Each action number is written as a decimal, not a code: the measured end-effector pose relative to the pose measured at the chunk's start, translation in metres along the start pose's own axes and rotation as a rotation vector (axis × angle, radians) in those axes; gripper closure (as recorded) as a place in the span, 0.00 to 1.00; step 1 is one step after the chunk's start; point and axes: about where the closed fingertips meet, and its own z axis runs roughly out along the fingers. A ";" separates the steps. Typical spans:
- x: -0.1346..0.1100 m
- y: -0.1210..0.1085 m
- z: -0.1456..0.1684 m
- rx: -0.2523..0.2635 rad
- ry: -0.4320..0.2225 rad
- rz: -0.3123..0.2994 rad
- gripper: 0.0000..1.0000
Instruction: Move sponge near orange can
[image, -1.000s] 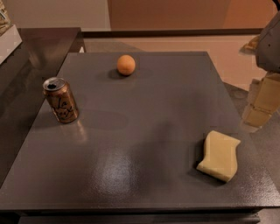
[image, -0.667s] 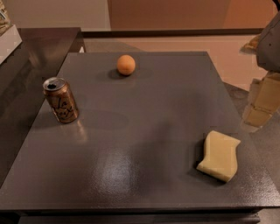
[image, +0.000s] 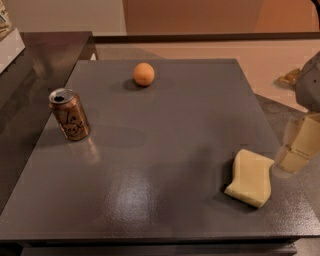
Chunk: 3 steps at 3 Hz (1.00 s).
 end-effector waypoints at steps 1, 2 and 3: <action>0.002 0.025 0.019 -0.050 -0.072 0.033 0.00; 0.005 0.049 0.039 -0.068 -0.114 0.032 0.00; 0.011 0.065 0.058 -0.059 -0.140 0.021 0.00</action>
Offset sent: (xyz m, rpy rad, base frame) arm -0.0610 0.0315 -0.0816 0.1834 0.0459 0.0250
